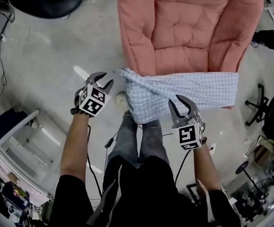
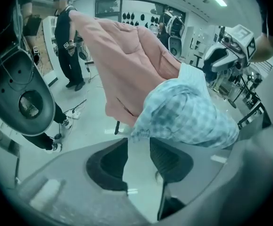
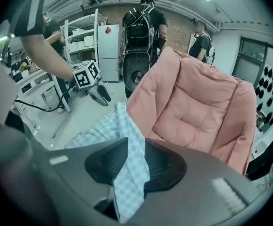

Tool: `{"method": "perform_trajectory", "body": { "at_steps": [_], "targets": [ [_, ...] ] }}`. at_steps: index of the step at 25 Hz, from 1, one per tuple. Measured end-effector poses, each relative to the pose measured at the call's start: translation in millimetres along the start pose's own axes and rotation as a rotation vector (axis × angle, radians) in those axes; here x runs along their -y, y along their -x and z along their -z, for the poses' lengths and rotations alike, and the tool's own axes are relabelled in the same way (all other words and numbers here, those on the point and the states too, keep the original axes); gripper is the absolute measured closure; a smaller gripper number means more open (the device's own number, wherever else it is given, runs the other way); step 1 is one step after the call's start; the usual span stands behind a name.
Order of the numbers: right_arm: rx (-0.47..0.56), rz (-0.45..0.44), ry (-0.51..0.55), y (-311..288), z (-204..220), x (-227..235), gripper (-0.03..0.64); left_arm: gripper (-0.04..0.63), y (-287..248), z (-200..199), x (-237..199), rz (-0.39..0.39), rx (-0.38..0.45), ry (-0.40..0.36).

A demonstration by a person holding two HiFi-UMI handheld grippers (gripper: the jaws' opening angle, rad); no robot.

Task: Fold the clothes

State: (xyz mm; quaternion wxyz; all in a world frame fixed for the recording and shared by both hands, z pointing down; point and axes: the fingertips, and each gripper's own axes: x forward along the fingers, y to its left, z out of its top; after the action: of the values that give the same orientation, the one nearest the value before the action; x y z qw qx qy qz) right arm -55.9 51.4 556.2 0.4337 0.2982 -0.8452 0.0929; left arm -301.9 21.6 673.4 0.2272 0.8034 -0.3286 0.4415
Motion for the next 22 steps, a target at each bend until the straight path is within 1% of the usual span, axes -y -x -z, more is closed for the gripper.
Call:
{"method": "perform_trajectory", "body": {
  "at_steps": [2, 4, 6, 7, 10, 14, 16, 19, 22],
  "targets": [
    [0.003, 0.0, 0.012, -12.3, 3.6, 0.8, 0.5, 0.439, -18.5, 1.1, -6.4, 0.032, 0.021, 0.006],
    [-0.011, 0.004, 0.014, -20.8, 10.7, -0.6, 0.5, 0.432, -35.1, 5.7, -6.5, 0.072, 0.023, -0.018],
    [-0.009, 0.006, 0.019, -28.8, 13.2, 0.4, 0.5, 0.389, -49.9, 10.7, -6.1, 0.106, 0.014, -0.037],
    [-0.007, 0.01, 0.018, -32.6, 14.5, 2.5, 0.501, 0.385, -56.3, 10.9, -6.8, 0.117, 0.012, -0.043],
    [-0.016, 0.019, -0.001, -41.6, 22.4, 4.1, 0.503, 0.385, -67.7, 5.7, -7.0, 0.139, 0.029, -0.065],
    [-0.072, 0.021, -0.018, -43.4, 37.5, -4.6, 0.503, 0.39, -72.3, 5.8, 1.1, 0.19, 0.037, -0.075],
    [-0.083, 0.016, -0.007, -44.7, 40.6, -7.0, 0.503, 0.416, -72.4, 3.4, 2.1, 0.203, 0.04, -0.077],
    [-0.097, 0.006, 0.014, -46.8, 44.5, -11.8, 0.501, 0.526, -69.7, 0.8, 1.6, 0.21, 0.033, -0.089],
    [-0.091, -0.02, 0.048, -49.3, 51.2, -18.2, 0.483, 0.541, -65.9, -1.2, 1.0, 0.185, 0.021, -0.13]
  ]
}}
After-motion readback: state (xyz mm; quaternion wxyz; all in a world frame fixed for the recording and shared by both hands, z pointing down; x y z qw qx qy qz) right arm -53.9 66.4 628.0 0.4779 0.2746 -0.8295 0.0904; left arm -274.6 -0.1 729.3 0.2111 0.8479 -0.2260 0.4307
